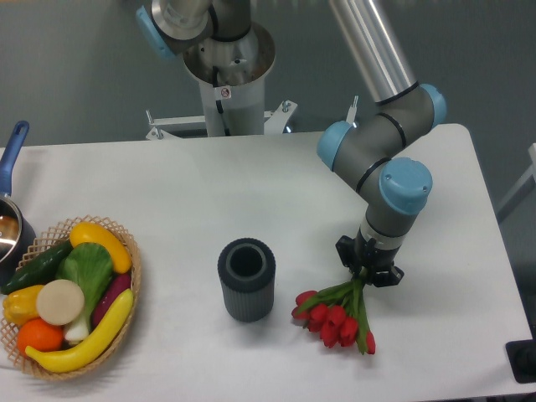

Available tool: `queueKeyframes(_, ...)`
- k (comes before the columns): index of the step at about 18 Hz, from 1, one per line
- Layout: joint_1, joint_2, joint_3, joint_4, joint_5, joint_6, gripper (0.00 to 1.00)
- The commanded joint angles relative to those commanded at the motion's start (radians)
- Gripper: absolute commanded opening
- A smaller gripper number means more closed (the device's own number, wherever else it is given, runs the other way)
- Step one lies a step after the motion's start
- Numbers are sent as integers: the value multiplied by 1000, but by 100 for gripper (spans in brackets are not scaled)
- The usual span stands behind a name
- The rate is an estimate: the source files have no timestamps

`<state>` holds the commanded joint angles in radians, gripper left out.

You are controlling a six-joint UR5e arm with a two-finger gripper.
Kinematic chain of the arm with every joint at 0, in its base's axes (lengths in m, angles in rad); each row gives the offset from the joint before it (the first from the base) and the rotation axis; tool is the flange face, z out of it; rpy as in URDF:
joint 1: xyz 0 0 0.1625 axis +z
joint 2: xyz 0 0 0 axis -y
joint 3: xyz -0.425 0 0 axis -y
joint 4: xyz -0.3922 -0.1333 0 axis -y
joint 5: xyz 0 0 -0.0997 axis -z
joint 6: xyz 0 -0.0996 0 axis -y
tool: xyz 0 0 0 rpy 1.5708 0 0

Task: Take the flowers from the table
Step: 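Lift the gripped tulip bundle up off the table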

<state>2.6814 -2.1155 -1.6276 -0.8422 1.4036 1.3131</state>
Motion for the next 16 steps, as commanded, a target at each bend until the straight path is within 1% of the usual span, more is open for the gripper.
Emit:
queueKeyframes(2,23,17,5,-2,-12,2,25)
queueKeyframes(3,32,32,6,0,-38,2,25)
queueKeyframes(7,86,130,5,-2,-220,-8,25)
queueKeyframes(9,107,164,0,-9,-274,-9,25)
queueKeyframes(10,113,204,-5,-12,-311,-17,25)
queueKeyframes(11,114,222,-5,-12,-346,-47,25)
queueKeyframes(13,123,245,-3,-3,-444,-118,25)
queueKeyframes(15,124,253,2,-2,-533,-153,25)
queueKeyframes(16,124,268,-1,-3,-566,-164,25)
